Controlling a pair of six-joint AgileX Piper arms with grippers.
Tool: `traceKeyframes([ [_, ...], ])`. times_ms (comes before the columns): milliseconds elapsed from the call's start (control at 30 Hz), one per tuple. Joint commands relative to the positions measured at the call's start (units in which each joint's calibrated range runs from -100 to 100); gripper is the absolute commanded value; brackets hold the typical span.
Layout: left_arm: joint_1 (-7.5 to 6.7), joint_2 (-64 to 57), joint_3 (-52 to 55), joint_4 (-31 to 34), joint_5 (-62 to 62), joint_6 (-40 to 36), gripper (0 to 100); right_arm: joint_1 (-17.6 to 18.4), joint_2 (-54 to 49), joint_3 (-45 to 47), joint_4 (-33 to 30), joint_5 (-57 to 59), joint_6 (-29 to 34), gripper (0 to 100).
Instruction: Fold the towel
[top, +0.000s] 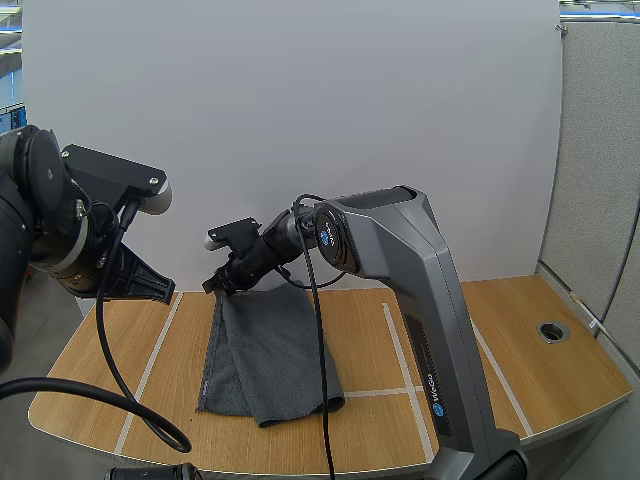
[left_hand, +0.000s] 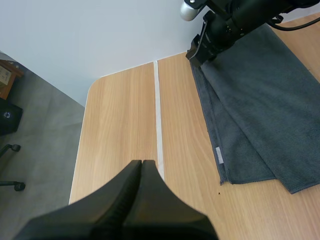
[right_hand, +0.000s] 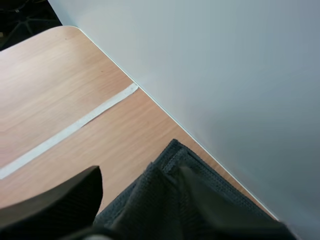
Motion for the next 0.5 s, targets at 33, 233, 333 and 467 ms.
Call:
traceKeyframes([
  [33, 0.07, 0.16, 0.17, -0.74, 0.17, -0.21, 0, -0.97, -7.28, -0.40, -2.92, 11.19, 2.35, 82],
  [233, 0.07, 0.16, 0.17, -0.18, 0.17, -0.21, 0, -2.73, -13.60, -0.40, -9.32, 25.66, 7.10, 82],
  [333, 0.07, 0.16, 0.17, -0.18, 0.17, -0.21, 0, -3.90, -17.50, 0.72, -10.12, 33.45, 8.60, 81],
  [467, 0.07, 0.16, 0.17, -0.18, 0.17, -0.21, 0, -5.05, -25.15, 7.26, -11.66, 35.40, 8.54, 68],
])
